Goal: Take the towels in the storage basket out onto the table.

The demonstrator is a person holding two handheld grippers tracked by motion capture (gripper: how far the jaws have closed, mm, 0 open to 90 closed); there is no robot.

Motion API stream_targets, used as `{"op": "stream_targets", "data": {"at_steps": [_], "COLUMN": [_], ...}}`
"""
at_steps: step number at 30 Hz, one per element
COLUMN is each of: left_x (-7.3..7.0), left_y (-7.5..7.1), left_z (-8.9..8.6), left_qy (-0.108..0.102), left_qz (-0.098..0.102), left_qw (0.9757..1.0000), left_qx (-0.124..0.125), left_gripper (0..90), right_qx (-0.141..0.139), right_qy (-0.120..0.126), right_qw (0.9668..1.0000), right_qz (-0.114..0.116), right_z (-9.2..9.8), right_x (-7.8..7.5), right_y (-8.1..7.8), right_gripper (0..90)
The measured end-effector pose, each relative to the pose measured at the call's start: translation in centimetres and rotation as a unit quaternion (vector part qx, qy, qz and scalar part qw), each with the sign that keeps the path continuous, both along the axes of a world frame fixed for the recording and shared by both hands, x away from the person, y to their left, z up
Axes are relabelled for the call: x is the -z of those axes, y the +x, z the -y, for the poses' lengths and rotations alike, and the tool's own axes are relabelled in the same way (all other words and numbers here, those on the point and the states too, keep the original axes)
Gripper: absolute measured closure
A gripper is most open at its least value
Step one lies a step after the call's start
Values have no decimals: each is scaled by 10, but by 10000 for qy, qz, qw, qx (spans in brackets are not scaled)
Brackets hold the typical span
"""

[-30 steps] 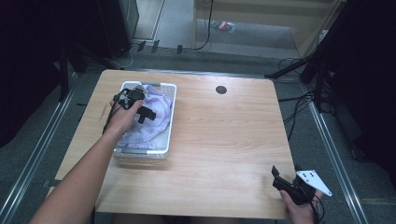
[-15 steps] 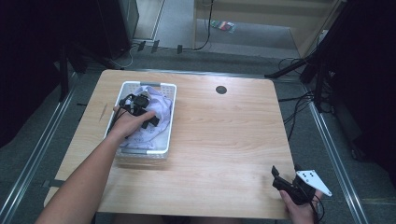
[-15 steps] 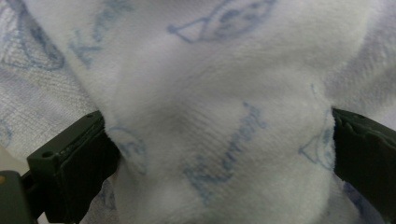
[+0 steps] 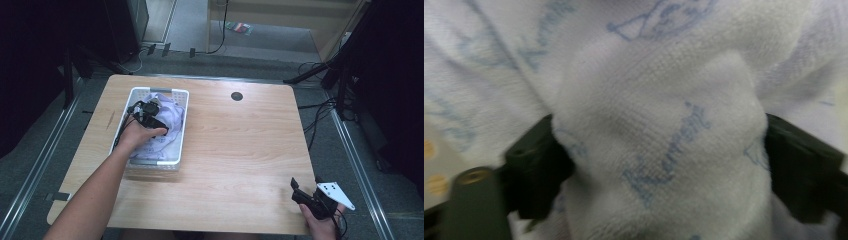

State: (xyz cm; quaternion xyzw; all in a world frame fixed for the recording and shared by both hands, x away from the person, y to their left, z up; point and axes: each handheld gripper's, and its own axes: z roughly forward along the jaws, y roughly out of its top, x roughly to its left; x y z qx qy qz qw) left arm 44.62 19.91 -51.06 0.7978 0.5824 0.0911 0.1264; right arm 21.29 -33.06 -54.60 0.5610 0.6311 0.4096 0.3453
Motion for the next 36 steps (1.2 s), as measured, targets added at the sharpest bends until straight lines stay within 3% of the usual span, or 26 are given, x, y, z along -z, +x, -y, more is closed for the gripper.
{"op": "stream_targets", "data": {"at_steps": [1, 2, 3, 4, 12, 21, 25, 36], "left_x": [-3, -3, -4, -5, -8, -23, -38, -78], "left_y": [0, 0, -1, 0, 1, -3, -5, -12], "left_z": [-1, -1, -1, -2, -5, -13, -19, -28], "left_qy": [-10, -10, -22, -7, -62, -272, -308, -289], "left_qz": [-39, -39, -31, -51, -112, -14, 62, 232], "left_qw": [10000, 10000, 10000, 10000, 9999, 9995, 9992, 9991], "left_qx": [28, 28, 50, 83, -55, -158, -256, -203], "left_gripper": [329, 385, 385, 482, 618, 630, 630, 627], "right_qx": [1, 1, 0, 0, -11, -19, -22, -19], "right_qy": [0, 0, 0, -3, 5, 9, 11, -2], "right_qw": [10000, 10000, 10000, 10000, 10000, 10000, 10000, 10000], "right_qz": [-1, -1, -2, -1, -9, -22, -34, -47], "right_z": [0, 0, 0, 0, 0, 0, 0, 0], "right_x": [0, 0, 0, 0, 0, 0, 0, 0], "right_y": [0, 0, 0, 0, 0, 0, 0, 1], "right_gripper": [145, 145, 145, 145, 145, 145, 146, 147]}}
